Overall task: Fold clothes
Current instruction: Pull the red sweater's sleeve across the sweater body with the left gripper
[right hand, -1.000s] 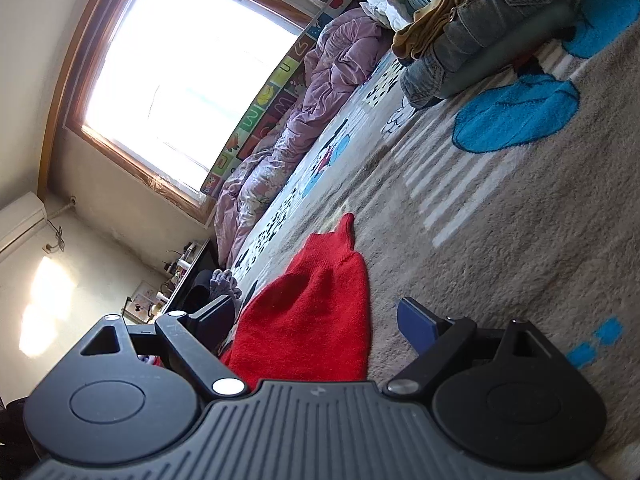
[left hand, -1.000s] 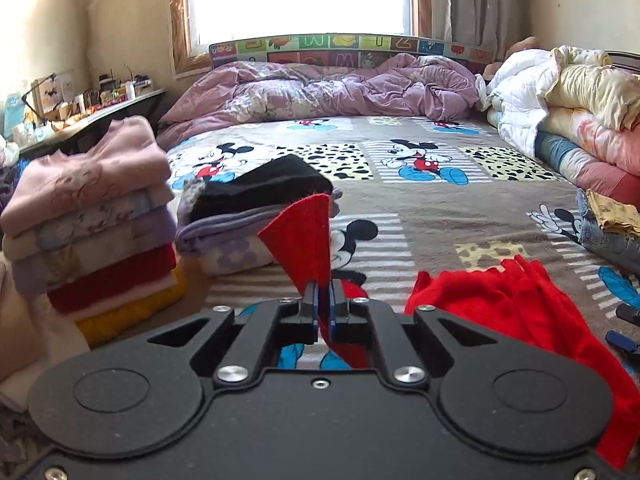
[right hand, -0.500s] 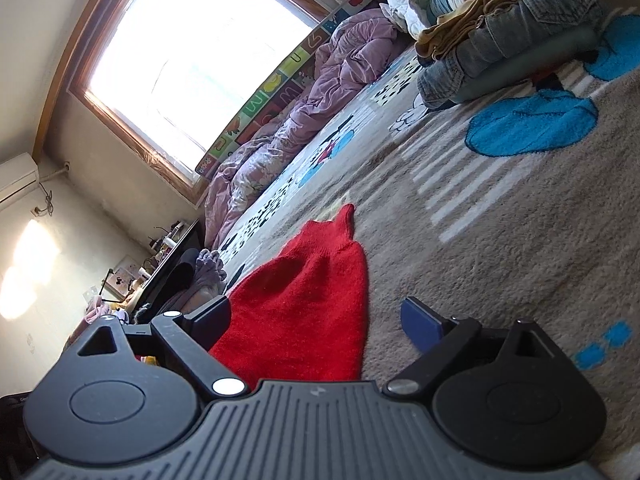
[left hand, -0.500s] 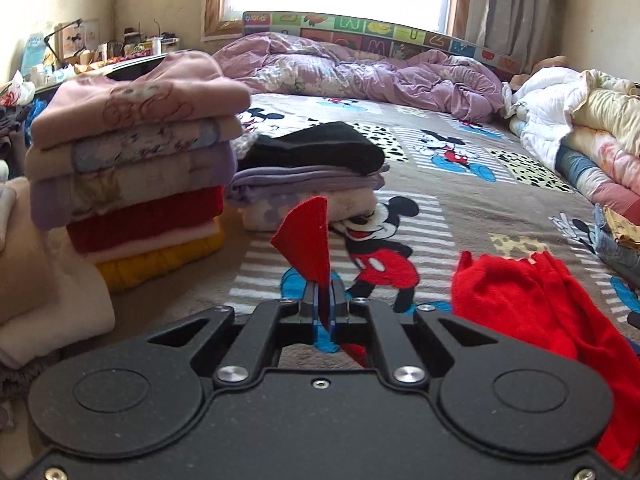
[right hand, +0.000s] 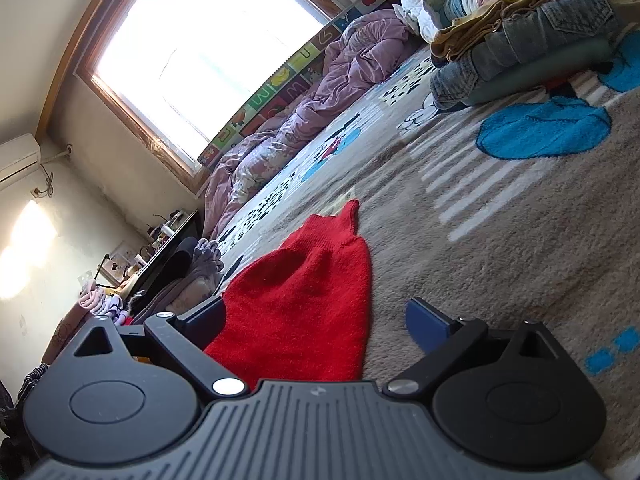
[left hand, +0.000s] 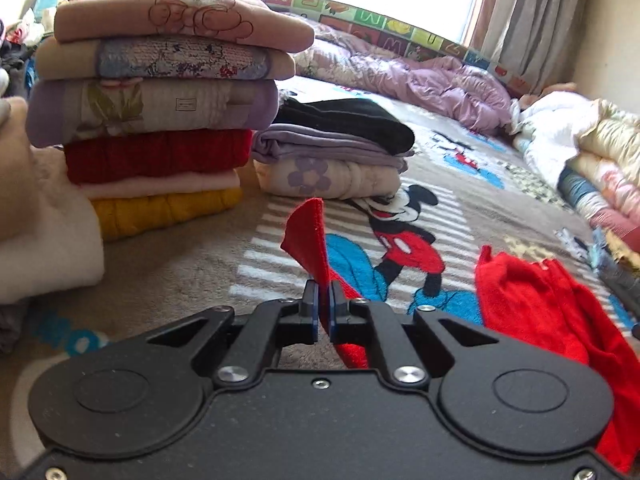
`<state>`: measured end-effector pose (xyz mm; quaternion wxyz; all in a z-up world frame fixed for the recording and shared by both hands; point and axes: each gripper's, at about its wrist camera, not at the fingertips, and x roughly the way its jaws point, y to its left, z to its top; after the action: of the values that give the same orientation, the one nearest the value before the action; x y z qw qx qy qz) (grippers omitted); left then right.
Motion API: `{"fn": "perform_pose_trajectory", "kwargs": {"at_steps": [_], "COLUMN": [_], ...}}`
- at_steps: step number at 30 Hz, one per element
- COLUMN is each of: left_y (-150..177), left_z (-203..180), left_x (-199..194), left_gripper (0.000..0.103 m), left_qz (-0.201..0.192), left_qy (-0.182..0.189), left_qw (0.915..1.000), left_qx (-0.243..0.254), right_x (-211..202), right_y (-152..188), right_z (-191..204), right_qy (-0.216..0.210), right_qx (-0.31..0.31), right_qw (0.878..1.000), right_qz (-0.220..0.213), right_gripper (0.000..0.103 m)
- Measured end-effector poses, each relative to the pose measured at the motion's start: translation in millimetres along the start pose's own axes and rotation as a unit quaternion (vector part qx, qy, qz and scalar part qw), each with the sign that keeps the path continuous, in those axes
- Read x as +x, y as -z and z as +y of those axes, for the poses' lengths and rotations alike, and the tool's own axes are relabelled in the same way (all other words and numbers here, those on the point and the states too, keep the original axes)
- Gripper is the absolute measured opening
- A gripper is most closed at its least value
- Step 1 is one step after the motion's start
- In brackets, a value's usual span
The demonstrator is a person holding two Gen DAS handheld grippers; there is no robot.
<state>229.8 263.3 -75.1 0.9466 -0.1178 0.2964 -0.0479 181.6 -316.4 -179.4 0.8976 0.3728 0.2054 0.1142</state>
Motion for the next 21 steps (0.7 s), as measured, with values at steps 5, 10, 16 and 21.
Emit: {"fn": "perform_pose_trajectory", "kwargs": {"at_steps": [5, 10, 16, 21], "left_y": [-6, -10, -5, 2], "left_z": [6, 5, 17, 34], "left_x": [22, 40, 57, 68], "left_gripper": [0.004, 0.004, 0.004, 0.004], "left_qz": [0.007, 0.011, 0.020, 0.033], "left_qy": [0.025, 0.041, 0.048, 0.021], "left_qw": [0.9997, 0.9990, 0.9986, 0.9991], "left_qx": [-0.001, 0.012, 0.004, -0.019], "right_x": [0, 0, 1, 3], "right_y": [1, 2, 2, 3], "right_z": [0, 0, 1, 3], "right_qy": [-0.002, -0.005, -0.009, -0.009], "right_qx": [-0.003, -0.006, -0.011, -0.018], "right_qw": [1.000, 1.000, 1.000, 1.000], "right_qz": [0.000, -0.002, -0.001, 0.002], "right_gripper": [0.097, 0.098, 0.100, 0.102]}}
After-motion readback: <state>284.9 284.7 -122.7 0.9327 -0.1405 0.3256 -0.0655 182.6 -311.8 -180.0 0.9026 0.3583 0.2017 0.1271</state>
